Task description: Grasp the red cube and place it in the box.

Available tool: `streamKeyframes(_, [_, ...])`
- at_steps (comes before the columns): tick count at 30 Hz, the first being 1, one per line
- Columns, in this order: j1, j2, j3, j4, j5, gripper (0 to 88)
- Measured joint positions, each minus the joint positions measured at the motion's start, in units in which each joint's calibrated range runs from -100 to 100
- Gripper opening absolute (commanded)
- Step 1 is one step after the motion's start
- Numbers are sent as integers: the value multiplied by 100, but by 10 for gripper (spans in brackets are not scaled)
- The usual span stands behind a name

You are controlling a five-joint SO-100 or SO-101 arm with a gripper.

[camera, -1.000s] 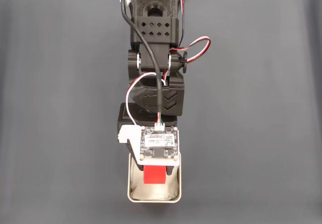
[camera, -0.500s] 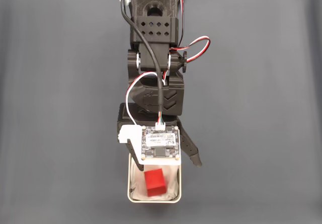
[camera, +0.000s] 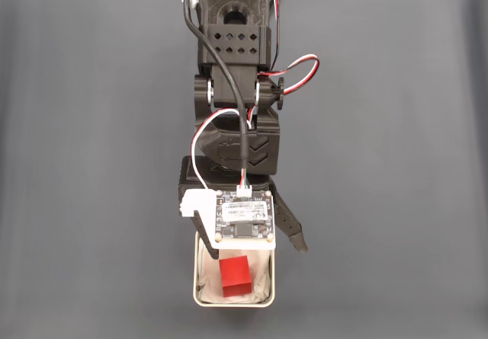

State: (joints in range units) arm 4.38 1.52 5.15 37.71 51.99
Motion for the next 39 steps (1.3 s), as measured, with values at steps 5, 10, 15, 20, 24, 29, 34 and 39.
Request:
streamKeyframes(5, [0,0,0,0,-24,406])
streamKeyframes(10, [0,0,0,0,-29,406])
streamKeyframes(15, [0,0,0,0,-29,380])
streamKeyframes(20, [0,0,0,-103,-137,27])
streamKeyframes(24, [-7,-182,-45,-167,-274,0])
streamKeyframes(29, [-7,-1120,18,-143,-400,0])
streamKeyframes(34, [-45,-2649,1221,-64,-415,0])
streamKeyframes(39, [-89,-4212,3056,-64,-415,0])
